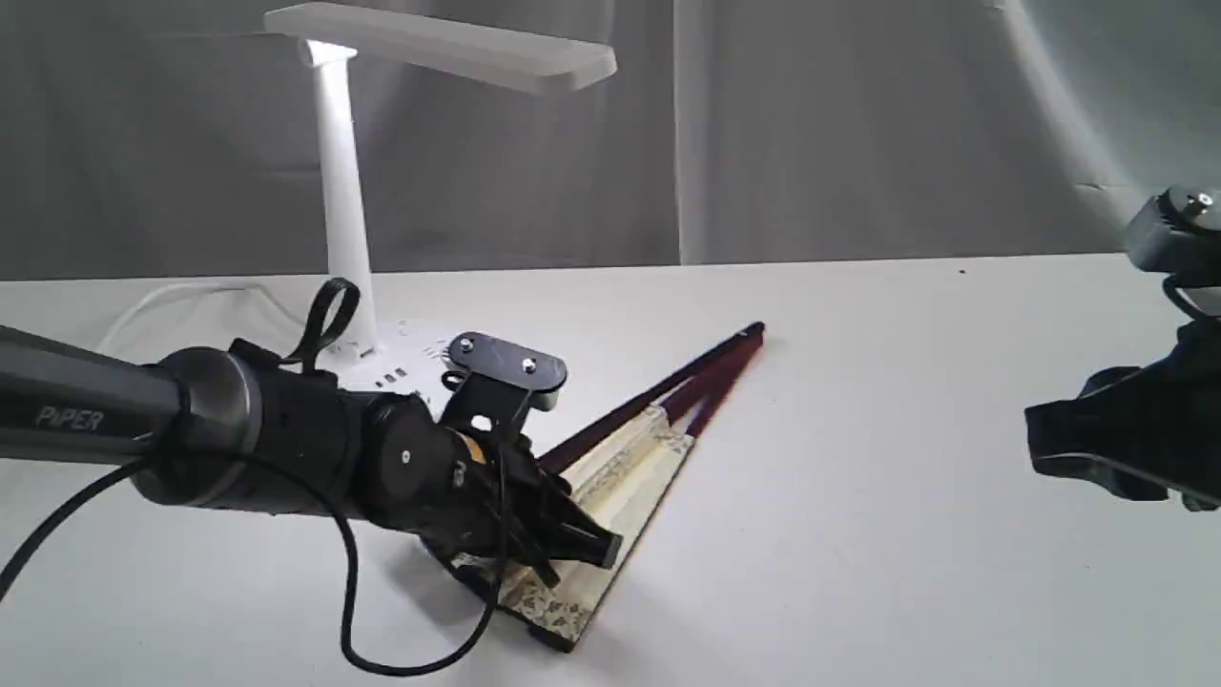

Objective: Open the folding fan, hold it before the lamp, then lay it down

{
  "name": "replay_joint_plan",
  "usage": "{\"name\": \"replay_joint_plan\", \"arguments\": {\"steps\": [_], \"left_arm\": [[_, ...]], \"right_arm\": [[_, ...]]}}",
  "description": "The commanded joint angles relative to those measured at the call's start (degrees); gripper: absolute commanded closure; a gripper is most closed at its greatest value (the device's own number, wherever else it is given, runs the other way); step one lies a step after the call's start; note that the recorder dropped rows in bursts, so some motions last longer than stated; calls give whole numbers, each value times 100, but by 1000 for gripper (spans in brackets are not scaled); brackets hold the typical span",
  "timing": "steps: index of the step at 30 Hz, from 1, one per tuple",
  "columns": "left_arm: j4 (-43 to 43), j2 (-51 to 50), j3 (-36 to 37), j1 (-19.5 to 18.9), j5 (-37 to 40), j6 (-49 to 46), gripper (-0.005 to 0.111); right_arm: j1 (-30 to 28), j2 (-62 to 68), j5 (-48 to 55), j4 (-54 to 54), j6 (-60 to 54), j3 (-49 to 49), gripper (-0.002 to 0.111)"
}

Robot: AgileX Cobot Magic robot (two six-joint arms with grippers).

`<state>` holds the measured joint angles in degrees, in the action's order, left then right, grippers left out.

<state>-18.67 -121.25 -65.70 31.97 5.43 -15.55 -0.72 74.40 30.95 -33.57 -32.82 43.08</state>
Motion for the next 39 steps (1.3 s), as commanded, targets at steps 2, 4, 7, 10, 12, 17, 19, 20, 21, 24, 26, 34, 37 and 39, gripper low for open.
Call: {"name": "replay_joint_plan", "arguments": {"steps": [2,4,7,10,12,17,19,20,21,24,26,34,37,39], "left_arm": [[654,-5,0,31,694,-835,86],[1009,-5,0,31,807,-1080,86],[1207,-5,0,31,722,-1341,86],[1207,-5,0,31,514,-2029,86],[1207,-5,0,62,474,-2592,86],[1207,-5,0,302,487,-4300,86],[1207,-5,0,375,487,-4813,86],[1207,-5,0,401,487,-5070,86],[1207,-5,0,417,487,-5271,86],[1207,-5,0,431,487,-5396,92],[1218,-5,0,431,443,-5519,99],[1227,-5,0,421,-131,-6332,106],[1227,-5,0,431,-263,-6411,106],[1167,-5,0,431,-427,-6399,106]], "right_arm": [[20,-3,-15,-14,-40,40,75],[20,-3,-15,-14,-40,40,75],[20,-3,-15,-14,-40,40,75],[20,-3,-15,-14,-40,40,75],[20,-3,-15,-14,-40,40,75],[20,-3,19,-14,-192,40,75],[20,-3,80,-14,-192,40,75],[20,-3,113,-14,-192,40,75],[20,-3,125,-14,-192,40,75],[20,-3,164,-14,-192,40,75],[20,-3,191,-14,-192,40,75],[20,-3,332,-14,-192,40,75],[20,-3,468,-14,-192,40,75],[20,-3,468,-14,-192,40,75]]}}
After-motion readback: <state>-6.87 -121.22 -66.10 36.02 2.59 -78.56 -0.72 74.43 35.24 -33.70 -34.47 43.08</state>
